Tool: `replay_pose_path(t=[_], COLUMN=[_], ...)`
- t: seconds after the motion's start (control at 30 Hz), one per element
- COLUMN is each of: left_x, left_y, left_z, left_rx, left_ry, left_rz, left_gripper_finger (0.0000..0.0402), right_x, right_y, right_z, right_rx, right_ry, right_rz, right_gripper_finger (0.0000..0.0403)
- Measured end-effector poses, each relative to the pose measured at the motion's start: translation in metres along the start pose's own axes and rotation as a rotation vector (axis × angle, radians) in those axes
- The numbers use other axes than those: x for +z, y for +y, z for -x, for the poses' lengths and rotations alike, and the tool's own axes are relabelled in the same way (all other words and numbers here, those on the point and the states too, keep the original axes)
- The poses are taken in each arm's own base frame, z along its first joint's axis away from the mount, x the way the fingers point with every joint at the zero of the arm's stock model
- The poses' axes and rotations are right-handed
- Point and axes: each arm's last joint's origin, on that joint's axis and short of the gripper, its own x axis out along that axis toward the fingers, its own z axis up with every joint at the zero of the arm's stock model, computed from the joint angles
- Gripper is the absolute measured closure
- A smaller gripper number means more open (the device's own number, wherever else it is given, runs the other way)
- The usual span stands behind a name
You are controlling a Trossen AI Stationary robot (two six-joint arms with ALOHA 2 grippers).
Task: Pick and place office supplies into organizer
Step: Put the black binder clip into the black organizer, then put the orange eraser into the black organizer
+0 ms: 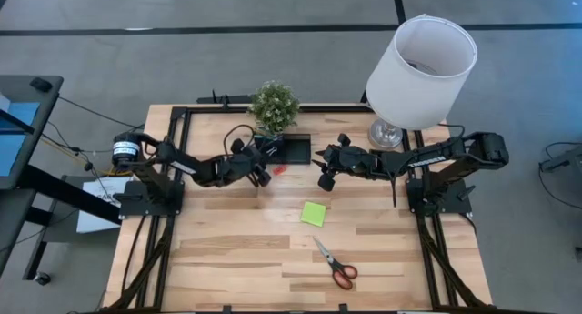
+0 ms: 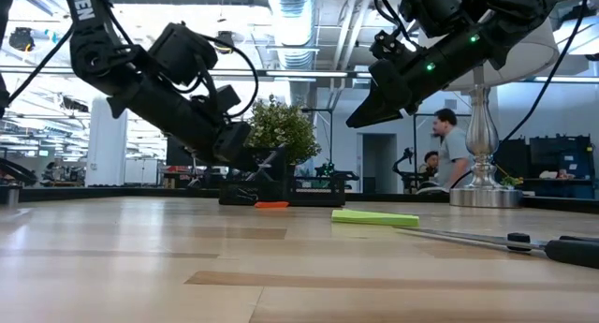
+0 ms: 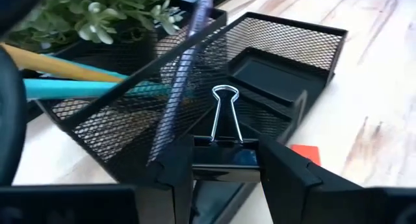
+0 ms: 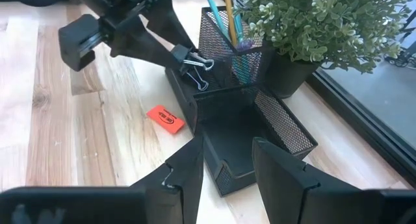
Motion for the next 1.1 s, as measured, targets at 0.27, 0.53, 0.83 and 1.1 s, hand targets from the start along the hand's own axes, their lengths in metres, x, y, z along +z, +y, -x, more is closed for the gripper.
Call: replay_pose_path(t=[0.27, 0.53, 0.83, 1.1], left_x=[0.001, 0.001, 0.001, -0.002], left_y=[0.004, 0.004, 0.003, -0.013], left_z=[-0.002, -0.002, -0.002, 0.005], left_rx=[0.013, 0.015, -0.025, -0.214], left_ry=[0.001, 0.0, 0.007, 0.029], left_rz=[0.006, 0.007, 0.008, 0.006], left_gripper_finger=[0.0182, 0.014, 0.0152, 0.0164], right_x=[0.0, 0.0, 0.0, 0.0], right_y=[0.0, 0.0, 0.0, 0.0], right_z=[0.0, 0.0, 0.0, 0.0], right_rx=[0.0, 0.0, 0.0, 0.0], right_ry=[0.0, 0.0, 0.0, 0.0], right_rz=[0.0, 0.0, 0.0, 0.0], right_gripper_finger=[0.0276, 0.0276, 0.0276, 0.0276])
